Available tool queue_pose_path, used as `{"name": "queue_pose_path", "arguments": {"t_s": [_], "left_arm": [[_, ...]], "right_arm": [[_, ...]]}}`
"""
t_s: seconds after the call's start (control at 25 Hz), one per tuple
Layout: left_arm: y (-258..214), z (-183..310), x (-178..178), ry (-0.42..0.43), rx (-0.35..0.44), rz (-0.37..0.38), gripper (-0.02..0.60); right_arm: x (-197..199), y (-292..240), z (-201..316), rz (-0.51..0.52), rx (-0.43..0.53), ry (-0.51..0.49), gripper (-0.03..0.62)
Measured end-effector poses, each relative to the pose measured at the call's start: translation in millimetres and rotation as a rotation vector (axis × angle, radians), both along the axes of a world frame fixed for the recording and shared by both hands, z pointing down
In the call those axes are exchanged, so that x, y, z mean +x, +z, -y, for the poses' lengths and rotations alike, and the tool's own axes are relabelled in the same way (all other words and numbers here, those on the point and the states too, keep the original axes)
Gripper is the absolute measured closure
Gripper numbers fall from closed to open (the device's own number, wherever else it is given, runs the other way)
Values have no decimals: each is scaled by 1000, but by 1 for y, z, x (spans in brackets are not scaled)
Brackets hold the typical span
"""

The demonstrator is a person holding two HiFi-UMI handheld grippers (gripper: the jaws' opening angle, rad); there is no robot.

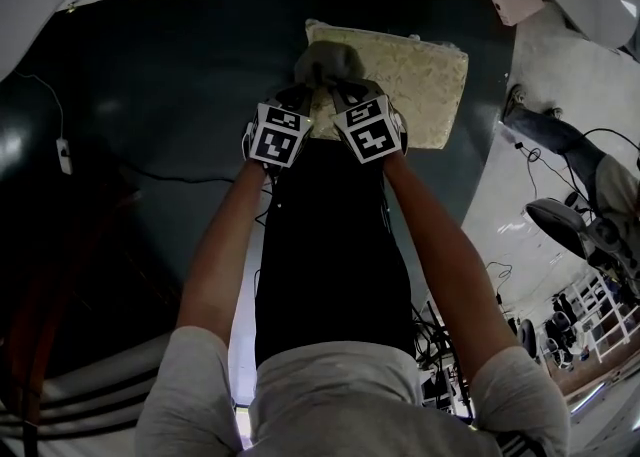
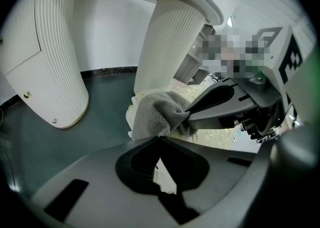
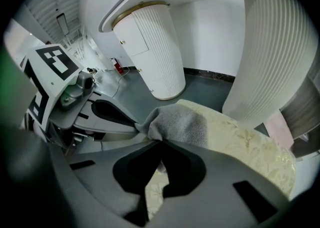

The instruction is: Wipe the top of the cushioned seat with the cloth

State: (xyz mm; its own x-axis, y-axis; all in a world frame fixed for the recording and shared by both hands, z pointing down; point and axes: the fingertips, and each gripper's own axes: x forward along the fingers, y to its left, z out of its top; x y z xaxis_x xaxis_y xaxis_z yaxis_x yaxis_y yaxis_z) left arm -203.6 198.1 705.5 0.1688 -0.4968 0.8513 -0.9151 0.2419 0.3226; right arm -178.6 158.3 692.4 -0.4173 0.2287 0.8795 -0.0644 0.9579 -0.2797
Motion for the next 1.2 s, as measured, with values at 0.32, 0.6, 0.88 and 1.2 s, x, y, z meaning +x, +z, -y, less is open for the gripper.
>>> {"name": "queue_pose_path", "arguments": {"t_s": [0.32, 0.6, 0.88, 1.2], "left_arm": [[-3, -12, 13, 32, 5, -11, 563], [-4, -19, 28, 68, 15, -21, 563], [-3, -30, 41, 95, 4, -43, 563], [-3, -46, 48, 119, -17, -66, 563]], "right_arm": [[14, 0, -16, -15, -7, 39, 580], [23, 3, -24, -17, -20, 98, 580], [36, 2, -34, -36, -26, 131, 580], [51, 3, -48, -72, -52, 190, 580]]}}
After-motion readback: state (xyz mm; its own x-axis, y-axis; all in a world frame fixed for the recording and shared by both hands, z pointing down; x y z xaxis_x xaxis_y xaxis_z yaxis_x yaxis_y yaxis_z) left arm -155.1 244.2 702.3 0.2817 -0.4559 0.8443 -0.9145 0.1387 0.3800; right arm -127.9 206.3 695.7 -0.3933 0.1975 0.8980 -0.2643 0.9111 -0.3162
